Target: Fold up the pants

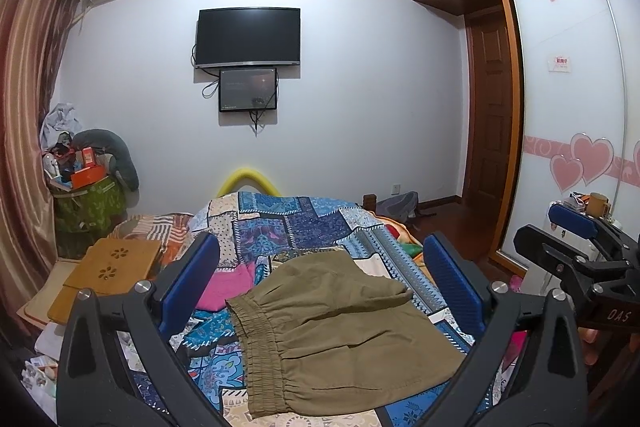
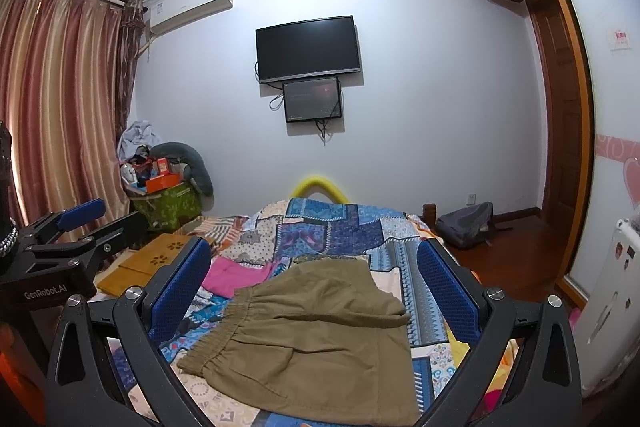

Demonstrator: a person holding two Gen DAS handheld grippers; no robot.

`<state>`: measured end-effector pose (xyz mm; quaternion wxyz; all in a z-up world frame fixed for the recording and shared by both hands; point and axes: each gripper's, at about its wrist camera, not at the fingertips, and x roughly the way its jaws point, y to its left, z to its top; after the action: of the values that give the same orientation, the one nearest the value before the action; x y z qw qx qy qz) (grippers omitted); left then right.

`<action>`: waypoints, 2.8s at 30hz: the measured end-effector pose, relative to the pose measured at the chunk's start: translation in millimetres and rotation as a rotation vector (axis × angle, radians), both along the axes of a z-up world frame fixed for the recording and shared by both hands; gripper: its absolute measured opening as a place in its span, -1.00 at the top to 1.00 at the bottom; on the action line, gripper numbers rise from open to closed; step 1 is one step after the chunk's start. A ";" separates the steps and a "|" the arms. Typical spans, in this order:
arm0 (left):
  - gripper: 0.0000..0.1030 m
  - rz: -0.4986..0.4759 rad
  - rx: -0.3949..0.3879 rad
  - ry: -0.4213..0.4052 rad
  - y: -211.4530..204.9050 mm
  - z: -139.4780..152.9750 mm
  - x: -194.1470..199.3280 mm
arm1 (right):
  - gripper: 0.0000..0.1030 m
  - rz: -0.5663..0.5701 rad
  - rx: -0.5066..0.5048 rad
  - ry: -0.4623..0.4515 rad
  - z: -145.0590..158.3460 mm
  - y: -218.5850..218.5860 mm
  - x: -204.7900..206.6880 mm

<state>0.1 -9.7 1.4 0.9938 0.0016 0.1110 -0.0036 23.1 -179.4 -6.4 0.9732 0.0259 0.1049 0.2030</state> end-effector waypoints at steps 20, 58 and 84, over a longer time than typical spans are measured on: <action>-1.00 0.006 0.007 0.001 -1.5 -4.8 4.1 | -0.99 -0.007 0.002 0.010 -0.7 -2.5 1.5; -1.00 0.063 0.016 0.209 29.1 -61.8 86.5 | -0.99 -0.079 -0.071 0.158 -43.9 -7.9 53.4; -0.68 0.071 -0.095 0.845 130.5 -252.7 257.5 | -0.66 -0.084 -0.345 0.651 -216.2 -36.2 244.2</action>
<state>257.5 120.8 -251.3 0.8594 -0.0495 0.5083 0.0251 267.3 -215.6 -222.6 0.8865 -0.0712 0.4403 0.1234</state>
